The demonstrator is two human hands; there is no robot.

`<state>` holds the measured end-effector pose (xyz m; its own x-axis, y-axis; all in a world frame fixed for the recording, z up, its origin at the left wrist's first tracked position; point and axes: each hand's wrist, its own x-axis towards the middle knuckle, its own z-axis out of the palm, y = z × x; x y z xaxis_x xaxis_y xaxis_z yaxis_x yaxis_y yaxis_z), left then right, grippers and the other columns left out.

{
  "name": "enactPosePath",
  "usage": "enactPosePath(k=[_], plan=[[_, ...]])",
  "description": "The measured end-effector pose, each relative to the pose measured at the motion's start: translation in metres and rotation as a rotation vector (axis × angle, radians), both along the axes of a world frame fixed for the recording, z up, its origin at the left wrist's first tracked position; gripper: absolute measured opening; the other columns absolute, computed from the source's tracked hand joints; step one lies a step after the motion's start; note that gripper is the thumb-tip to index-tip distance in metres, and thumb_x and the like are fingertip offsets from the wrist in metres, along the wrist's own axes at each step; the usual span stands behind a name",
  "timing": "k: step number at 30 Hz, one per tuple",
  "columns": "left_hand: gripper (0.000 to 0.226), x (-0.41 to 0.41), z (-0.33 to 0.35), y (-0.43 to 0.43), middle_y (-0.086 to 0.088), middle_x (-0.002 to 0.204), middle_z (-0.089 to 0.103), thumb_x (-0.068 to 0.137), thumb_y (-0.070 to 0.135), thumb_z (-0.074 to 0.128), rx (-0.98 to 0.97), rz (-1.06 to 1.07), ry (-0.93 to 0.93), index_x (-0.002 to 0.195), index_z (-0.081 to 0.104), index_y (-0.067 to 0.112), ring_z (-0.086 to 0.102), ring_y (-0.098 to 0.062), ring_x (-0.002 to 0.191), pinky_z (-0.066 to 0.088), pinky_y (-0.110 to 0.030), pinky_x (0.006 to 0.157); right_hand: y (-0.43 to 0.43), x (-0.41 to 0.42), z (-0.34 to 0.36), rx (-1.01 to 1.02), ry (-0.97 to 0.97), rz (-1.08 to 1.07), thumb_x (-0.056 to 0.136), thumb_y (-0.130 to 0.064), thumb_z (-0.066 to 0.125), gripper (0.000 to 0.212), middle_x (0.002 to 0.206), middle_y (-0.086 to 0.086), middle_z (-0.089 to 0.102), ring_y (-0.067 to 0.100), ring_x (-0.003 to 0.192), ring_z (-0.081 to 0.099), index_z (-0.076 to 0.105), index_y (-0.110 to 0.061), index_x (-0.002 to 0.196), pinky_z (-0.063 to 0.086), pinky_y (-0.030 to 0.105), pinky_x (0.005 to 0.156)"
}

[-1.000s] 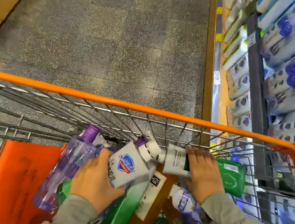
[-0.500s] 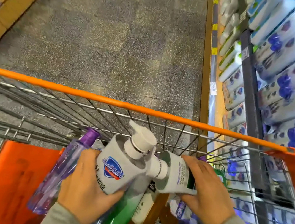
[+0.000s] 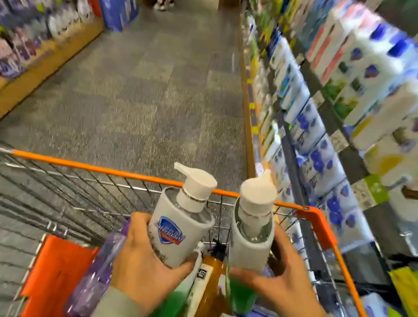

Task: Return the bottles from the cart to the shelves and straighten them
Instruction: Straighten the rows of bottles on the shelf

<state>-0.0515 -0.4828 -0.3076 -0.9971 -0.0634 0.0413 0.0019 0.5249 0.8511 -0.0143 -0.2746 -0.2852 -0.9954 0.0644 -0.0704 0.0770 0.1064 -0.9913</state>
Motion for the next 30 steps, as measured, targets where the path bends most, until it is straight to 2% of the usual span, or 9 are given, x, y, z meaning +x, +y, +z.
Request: enactPosePath(k=[2,5,8,12,15,20,24,27,30], plan=[[0.078,0.008,0.030,0.005,0.011,0.083,0.051,0.043,0.040,0.090,-0.029,-0.001,0.082,0.090,0.029,0.033,0.054,-0.017,0.072,0.043,-0.027,0.059,-0.005,0.016,0.028,-0.063,0.036,-0.029,0.051,-0.010,0.090,0.079,0.104,-0.019,0.070,-0.004,0.097,0.064,0.052,-0.024,0.119,0.048,0.010,0.078],[0.076,0.021,0.078,0.008,0.003,0.093,0.056,0.048,0.038,0.089,-0.010,-0.016,0.110,0.093,0.028,0.033,0.057,-0.024,0.083,0.044,-0.032,0.067,-0.013,0.038,0.073,-0.171,0.097,-0.060,0.034,-0.039,0.095,0.094,0.099,-0.011,0.073,0.002,0.091,0.068,0.054,-0.020,0.115,0.052,0.015,0.073],[0.073,0.037,0.123,0.009,0.000,0.096,0.055,0.051,0.041,0.087,0.004,-0.062,0.181,0.089,0.025,0.035,0.058,-0.027,0.086,0.047,-0.038,0.071,-0.020,0.057,0.113,-0.293,0.187,-0.114,0.027,-0.038,0.096,0.099,0.098,-0.005,0.074,0.006,0.088,0.069,0.055,-0.012,0.114,0.053,0.017,0.070],[0.074,0.055,0.183,0.014,-0.001,0.096,0.054,0.051,0.046,0.085,0.071,-0.087,0.275,0.091,0.026,0.028,0.055,-0.025,0.084,0.043,-0.033,0.067,-0.029,0.075,0.165,-0.406,0.284,-0.132,0.025,-0.041,0.097,0.104,0.101,0.004,0.074,0.013,0.089,0.069,0.056,-0.008,0.115,0.055,0.022,0.071],[0.076,0.068,0.220,0.016,-0.001,0.095,0.056,0.048,0.052,0.084,0.148,-0.136,0.334,0.092,0.028,0.027,0.059,-0.026,0.088,0.050,-0.040,0.073,-0.033,0.094,0.200,-0.421,0.345,-0.145,0.026,-0.041,0.096,0.101,0.101,0.007,0.073,0.018,0.090,0.069,0.058,-0.007,0.113,0.057,0.029,0.073],[0.071,0.095,0.269,0.020,0.001,0.093,0.054,0.055,0.037,0.086,0.185,-0.195,0.461,0.091,0.028,0.022,0.054,-0.022,0.081,0.040,-0.030,0.067,-0.032,0.134,0.243,-0.443,0.427,-0.213,0.027,-0.041,0.096,0.100,0.096,0.009,0.074,0.019,0.082,0.071,0.059,-0.002,0.111,0.057,0.028,0.066],[0.074,0.116,0.298,0.037,0.001,0.093,0.058,0.052,0.035,0.089,0.282,-0.285,0.489,0.090,0.028,0.025,0.059,-0.021,0.081,0.048,-0.034,0.069,-0.026,0.175,0.269,-0.541,0.470,-0.253,0.034,-0.040,0.095,0.095,0.100,0.021,0.071,0.029,0.082,0.071,0.060,0.002,0.112,0.058,0.036,0.066],[0.075,0.136,0.316,0.060,0.000,0.094,0.060,0.049,0.034,0.090,0.348,-0.377,0.492,0.094,0.031,0.021,0.060,-0.020,0.083,0.051,-0.035,0.074,-0.017,0.208,0.283,-0.616,0.505,-0.299,0.034,-0.037,0.096,0.090,0.107,0.027,0.067,0.036,0.088,0.069,0.065,0.003,0.109,0.058,0.045,0.073],[0.075,0.160,0.332,0.087,0.004,0.089,0.059,0.051,0.028,0.090,0.407,-0.489,0.489,0.097,0.032,0.018,0.059,-0.015,0.079,0.050,-0.033,0.073,-0.007,0.246,0.302,-0.619,0.552,-0.307,0.034,-0.034,0.096,0.084,0.106,0.027,0.068,0.036,0.088,0.070,0.068,0.001,0.105,0.058,0.043,0.070]])
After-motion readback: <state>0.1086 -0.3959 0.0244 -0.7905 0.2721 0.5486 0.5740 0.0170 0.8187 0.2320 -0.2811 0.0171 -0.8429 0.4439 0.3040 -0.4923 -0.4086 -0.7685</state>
